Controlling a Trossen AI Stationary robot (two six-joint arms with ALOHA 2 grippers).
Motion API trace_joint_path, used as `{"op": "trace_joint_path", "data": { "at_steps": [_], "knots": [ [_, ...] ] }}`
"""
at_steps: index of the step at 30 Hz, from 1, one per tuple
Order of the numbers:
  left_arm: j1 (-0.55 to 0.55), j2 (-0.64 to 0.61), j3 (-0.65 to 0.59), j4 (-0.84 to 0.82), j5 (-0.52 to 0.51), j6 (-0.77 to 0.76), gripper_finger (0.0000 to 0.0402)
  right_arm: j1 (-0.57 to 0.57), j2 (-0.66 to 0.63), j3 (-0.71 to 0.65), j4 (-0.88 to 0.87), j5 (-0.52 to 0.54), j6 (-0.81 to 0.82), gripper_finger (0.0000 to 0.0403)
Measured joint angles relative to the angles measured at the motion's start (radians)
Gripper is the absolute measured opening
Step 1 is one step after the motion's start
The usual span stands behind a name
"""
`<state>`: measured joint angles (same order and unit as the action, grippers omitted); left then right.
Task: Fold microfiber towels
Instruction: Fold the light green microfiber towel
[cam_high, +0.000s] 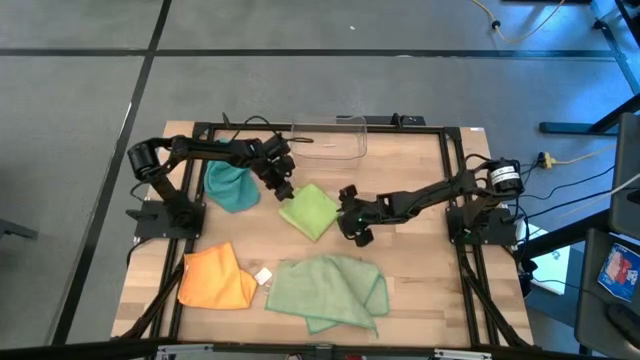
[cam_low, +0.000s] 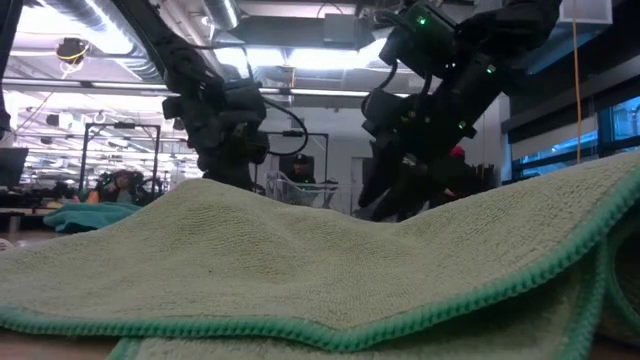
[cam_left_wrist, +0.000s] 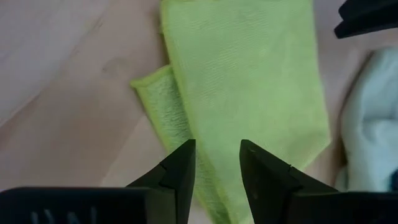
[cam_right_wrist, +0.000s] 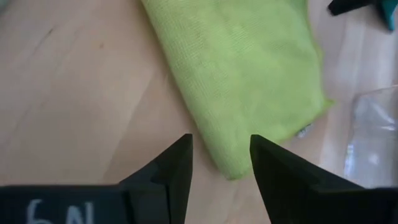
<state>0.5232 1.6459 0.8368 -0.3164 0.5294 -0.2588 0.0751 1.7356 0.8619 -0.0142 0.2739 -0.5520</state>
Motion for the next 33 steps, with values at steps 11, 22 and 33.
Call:
{"op": "trace_joint_path", "data": {
  "at_steps": [11, 22, 33],
  "knots": [
    [0.007, -0.003, 0.0, 0.025, 0.057, -0.002, 0.0149, 0.004, 0.0, -0.001, 0.014, 0.003, -0.004, 0.0163],
    [0.004, -0.003, 0.0, 0.026, -0.041, -0.022, 0.0157, 0.004, 0.0, -0.001, 0.04, 0.003, -0.005, 0.0163],
    [0.022, -0.003, 0.0, 0.012, 0.009, -0.08, 0.0181, 0.005, 0.0, -0.001, 0.04, 0.003, -0.006, 0.0163]
  ]
}}
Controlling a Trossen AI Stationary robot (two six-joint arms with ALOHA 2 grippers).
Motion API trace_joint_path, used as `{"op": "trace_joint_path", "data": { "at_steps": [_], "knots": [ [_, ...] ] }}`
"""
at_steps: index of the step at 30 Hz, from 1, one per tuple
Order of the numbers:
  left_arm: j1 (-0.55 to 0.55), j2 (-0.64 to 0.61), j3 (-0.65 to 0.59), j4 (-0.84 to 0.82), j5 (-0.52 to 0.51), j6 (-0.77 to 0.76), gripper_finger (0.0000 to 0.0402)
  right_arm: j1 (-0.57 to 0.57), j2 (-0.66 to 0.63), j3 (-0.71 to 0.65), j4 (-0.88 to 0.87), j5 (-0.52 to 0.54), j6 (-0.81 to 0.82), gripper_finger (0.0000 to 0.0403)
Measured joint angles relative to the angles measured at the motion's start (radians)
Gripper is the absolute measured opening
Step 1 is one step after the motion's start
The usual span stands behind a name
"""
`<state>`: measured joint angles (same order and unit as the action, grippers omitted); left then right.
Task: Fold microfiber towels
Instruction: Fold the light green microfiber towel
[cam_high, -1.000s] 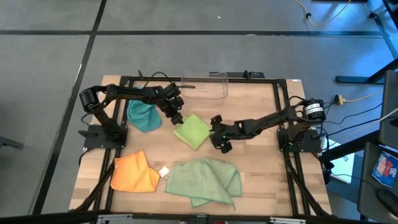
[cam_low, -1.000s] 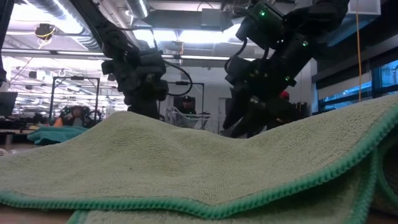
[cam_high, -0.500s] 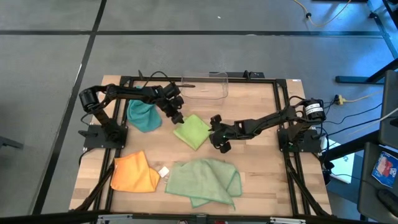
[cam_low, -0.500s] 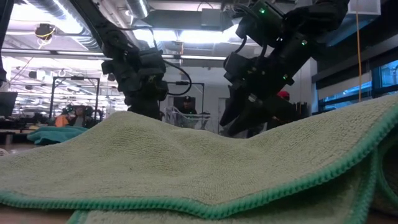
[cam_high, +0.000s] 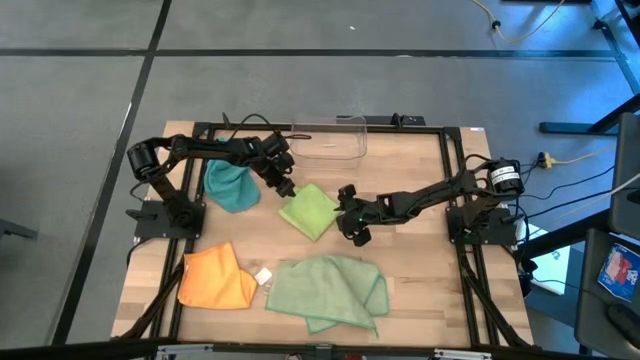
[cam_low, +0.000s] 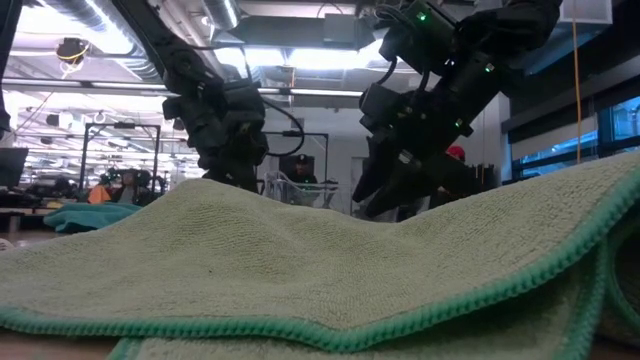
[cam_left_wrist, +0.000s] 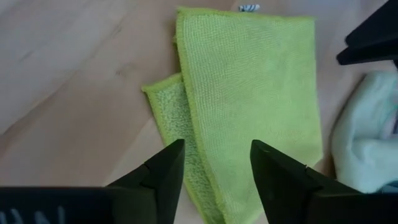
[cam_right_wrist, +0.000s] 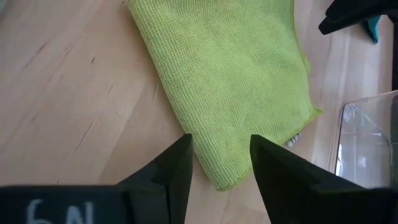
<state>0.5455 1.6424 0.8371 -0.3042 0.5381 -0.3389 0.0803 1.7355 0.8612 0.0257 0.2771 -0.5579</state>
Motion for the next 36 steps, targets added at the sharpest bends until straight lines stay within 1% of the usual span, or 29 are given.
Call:
{"op": "trace_joint_path", "data": {
  "at_steps": [5, 8, 14, 18, 23, 28, 32, 36],
  "knots": [
    [0.004, 0.0, 0.0, 0.0, 0.003, -0.003, 0.0212, 0.0, 0.0, 0.0, 0.007, 0.0, 0.0, 0.0163],
    [-0.005, 0.0, 0.0, 0.001, -0.005, -0.019, 0.0219, 0.0, 0.0, 0.0, 0.007, -0.01, -0.002, 0.0163],
    [-0.057, 0.004, 0.0, 0.018, -0.091, -0.022, 0.022, 0.0, 0.012, 0.001, 0.024, -0.12, -0.006, 0.0163],
    [-0.058, 0.006, 0.001, 0.017, -0.159, -0.047, 0.0219, 0.0, 0.043, 0.001, 0.043, -0.115, -0.063, 0.0163],
    [-0.048, 0.029, 0.002, 0.006, -0.152, -0.077, 0.0215, 0.0, 0.09, 0.009, 0.067, -0.11, -0.078, 0.0163],
    [-0.054, 0.09, 0.015, 0.018, -0.121, -0.094, 0.0214, -0.001, 0.113, 0.037, 0.068, -0.017, -0.08, 0.0163],
    [-0.055, 0.144, 0.059, 0.004, -0.097, -0.099, 0.0214, -0.001, 0.127, 0.042, 0.071, -0.016, -0.11, 0.0163],
    [-0.058, 0.163, 0.104, -0.008, -0.074, -0.099, 0.0214, -0.005, 0.131, 0.041, 0.069, -0.017, -0.132, 0.0163]
  ]
}}
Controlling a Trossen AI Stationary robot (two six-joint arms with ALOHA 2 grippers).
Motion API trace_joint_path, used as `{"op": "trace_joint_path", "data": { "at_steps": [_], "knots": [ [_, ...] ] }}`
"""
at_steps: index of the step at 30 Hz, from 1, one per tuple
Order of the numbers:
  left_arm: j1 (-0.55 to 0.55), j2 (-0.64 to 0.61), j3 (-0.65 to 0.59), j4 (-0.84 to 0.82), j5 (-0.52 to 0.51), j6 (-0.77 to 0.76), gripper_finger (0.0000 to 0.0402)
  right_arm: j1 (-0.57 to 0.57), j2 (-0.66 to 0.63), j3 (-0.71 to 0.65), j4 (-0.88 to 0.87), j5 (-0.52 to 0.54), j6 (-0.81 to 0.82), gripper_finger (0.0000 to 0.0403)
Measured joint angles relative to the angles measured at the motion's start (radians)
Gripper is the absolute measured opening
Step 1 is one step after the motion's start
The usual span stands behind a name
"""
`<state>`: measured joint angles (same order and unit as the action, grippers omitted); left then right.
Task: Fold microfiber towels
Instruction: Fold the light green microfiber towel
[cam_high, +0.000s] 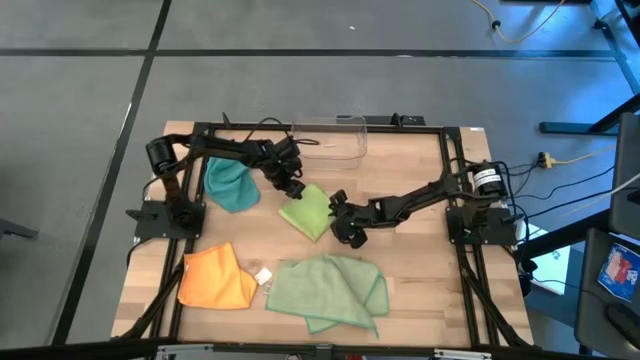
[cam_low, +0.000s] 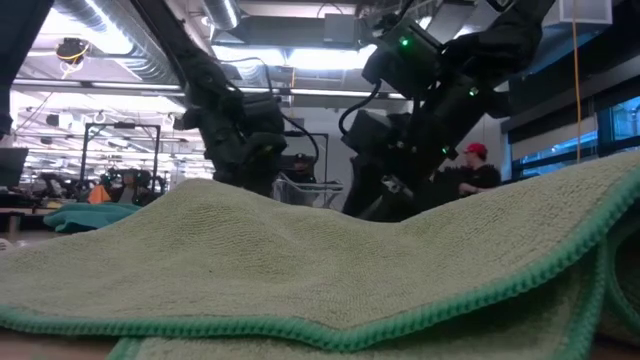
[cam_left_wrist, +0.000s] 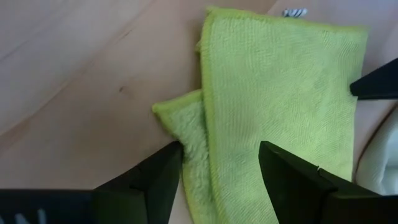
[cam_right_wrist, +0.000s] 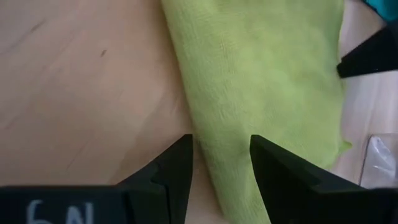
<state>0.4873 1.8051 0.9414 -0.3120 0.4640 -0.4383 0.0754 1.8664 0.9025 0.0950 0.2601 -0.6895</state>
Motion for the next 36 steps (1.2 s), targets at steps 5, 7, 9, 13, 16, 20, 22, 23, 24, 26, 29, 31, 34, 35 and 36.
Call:
{"op": "trace_joint_path", "data": {
  "at_steps": [5, 7, 9, 13, 16, 20, 22, 23, 24, 26, 29, 31, 34, 35, 36],
  "knots": [
    [-0.019, 0.004, 0.02, -0.002, -0.023, 0.003, 0.0214, -0.007, 0.0, 0.001, 0.016, -0.024, 0.0, 0.0163],
    [-0.03, 0.004, 0.022, -0.009, -0.043, 0.004, 0.0214, -0.006, 0.0, 0.0, 0.014, -0.044, -0.001, 0.0163],
    [-0.04, 0.006, 0.024, -0.014, -0.064, 0.006, 0.0214, -0.005, 0.0, 0.0, 0.022, -0.047, -0.008, 0.0163],
    [-0.043, 0.018, 0.026, -0.015, -0.062, 0.006, 0.0214, 0.005, 0.011, 0.001, 0.035, -0.076, -0.049, 0.0163],
    [-0.039, 0.02, 0.025, -0.016, -0.059, 0.006, 0.0214, 0.018, 0.036, 0.001, 0.081, -0.049, -0.053, 0.0163],
    [-0.04, 0.021, 0.025, -0.015, -0.059, 0.005, 0.0214, 0.024, 0.064, 0.003, 0.132, -0.001, -0.056, 0.0163],
    [-0.04, 0.021, 0.024, -0.015, -0.06, 0.005, 0.0214, 0.023, 0.066, 0.003, 0.139, 0.002, -0.055, 0.0163],
    [-0.04, 0.022, 0.024, -0.015, -0.06, 0.005, 0.0214, 0.023, 0.067, 0.003, 0.143, 0.002, -0.056, 0.0163],
    [-0.04, 0.022, 0.024, -0.014, -0.059, 0.005, 0.0214, 0.023, 0.067, 0.003, 0.144, 0.002, -0.055, 0.0163],
    [-0.04, 0.022, 0.024, -0.014, -0.061, 0.005, 0.021, 0.023, 0.067, 0.003, 0.144, 0.004, -0.055, 0.0161],
    [-0.043, 0.022, 0.023, -0.015, -0.072, 0.005, 0.0193, 0.023, 0.068, 0.003, 0.142, 0.004, -0.055, 0.0143],
    [-0.052, 0.022, 0.023, -0.016, -0.099, 0.008, 0.0174, 0.022, 0.068, 0.003, 0.141, 0.004, -0.052, 0.0124],
    [-0.058, 0.023, 0.022, -0.016, -0.113, 0.025, 0.0143, 0.022, 0.069, 0.003, 0.14, 0.001, -0.048, 0.0093],
    [-0.059, 0.023, 0.022, -0.016, -0.116, 0.025, 0.0132, 0.021, 0.069, 0.003, 0.14, 0.0, -0.048, 0.0083],
    [-0.061, 0.023, 0.022, -0.015, -0.122, 0.027, 0.0121, 0.021, 0.069, 0.003, 0.14, -0.003, -0.049, 0.0073]
  ]
}}
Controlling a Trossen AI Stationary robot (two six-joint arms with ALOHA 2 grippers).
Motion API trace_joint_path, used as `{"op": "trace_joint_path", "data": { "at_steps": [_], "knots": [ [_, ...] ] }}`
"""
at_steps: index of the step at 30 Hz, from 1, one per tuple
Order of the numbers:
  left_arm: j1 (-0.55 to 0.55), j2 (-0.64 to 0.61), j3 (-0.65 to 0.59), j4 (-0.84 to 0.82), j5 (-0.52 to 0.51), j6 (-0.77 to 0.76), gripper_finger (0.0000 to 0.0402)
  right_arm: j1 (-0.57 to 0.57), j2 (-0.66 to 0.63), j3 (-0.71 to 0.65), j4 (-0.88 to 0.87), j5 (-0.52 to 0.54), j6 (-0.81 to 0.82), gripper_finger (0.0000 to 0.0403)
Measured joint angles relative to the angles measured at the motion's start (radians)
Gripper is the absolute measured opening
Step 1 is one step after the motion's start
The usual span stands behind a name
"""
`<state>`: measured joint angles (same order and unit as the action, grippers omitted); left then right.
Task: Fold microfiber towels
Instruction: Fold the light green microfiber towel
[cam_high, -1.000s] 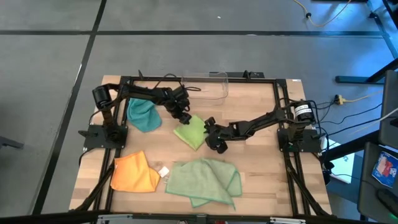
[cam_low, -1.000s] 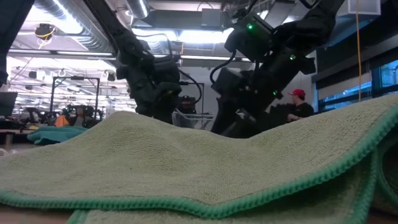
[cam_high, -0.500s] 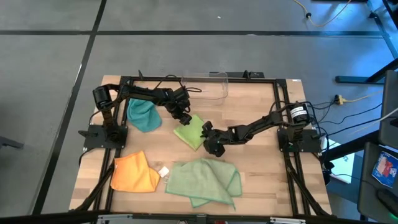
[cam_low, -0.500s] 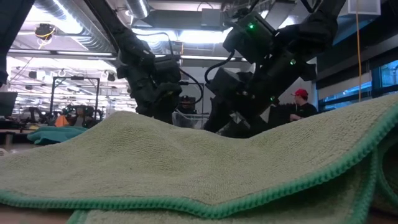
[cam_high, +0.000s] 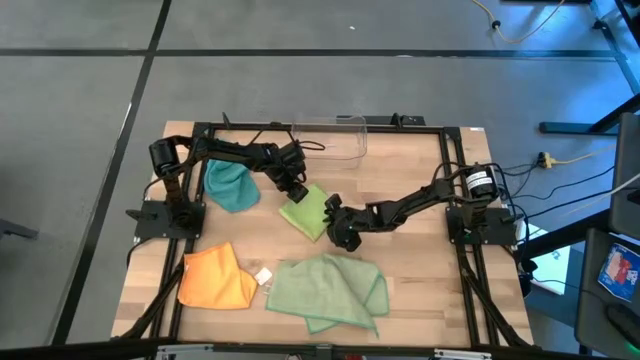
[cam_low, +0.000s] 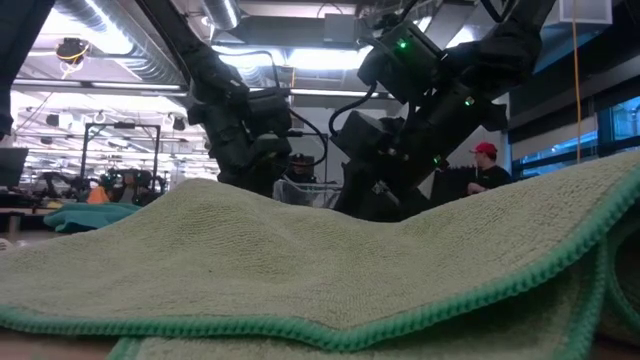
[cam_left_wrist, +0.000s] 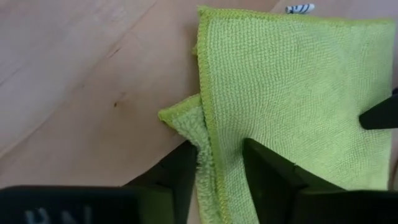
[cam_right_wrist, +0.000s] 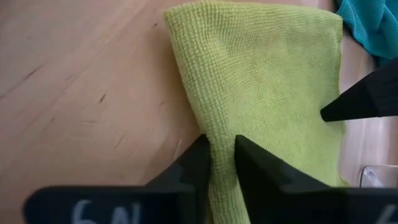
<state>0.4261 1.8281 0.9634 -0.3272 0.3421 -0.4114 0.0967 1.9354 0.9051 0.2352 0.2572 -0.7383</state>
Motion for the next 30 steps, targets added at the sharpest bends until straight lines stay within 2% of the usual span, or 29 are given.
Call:
{"op": "trace_joint_path", "data": {
  "at_steps": [6, 9, 19, 24, 27, 30],
  "knots": [
    [-0.011, 0.001, -0.001, 0.017, -0.028, 0.003, 0.0049, 0.0, 0.0, 0.0, 0.001, -0.001, 0.0, 0.0015],
    [-0.016, 0.002, -0.002, 0.039, -0.026, 0.025, 0.001, 0.0, 0.0, -0.001, 0.005, 0.005, 0.005, 0.0008],
    [-0.014, 0.003, 0.0, 0.058, 0.001, 0.028, 0.0001, 0.001, -0.004, -0.003, 0.011, 0.057, 0.042, 0.0004],
    [-0.013, 0.008, 0.046, 0.042, 0.047, 0.029, 0.0, -0.002, -0.035, 0.025, -0.019, 0.108, 0.019, 0.0002],
    [-0.012, 0.006, 0.093, -0.002, 0.051, 0.041, 0.0, -0.002, -0.047, 0.065, -0.109, 0.15, -0.002, 0.0002],
    [-0.009, 0.003, 0.148, -0.078, 0.044, 0.077, 0.0, -0.014, -0.05, 0.105, -0.19, 0.13, 0.0, 0.0002]
  ]
}}
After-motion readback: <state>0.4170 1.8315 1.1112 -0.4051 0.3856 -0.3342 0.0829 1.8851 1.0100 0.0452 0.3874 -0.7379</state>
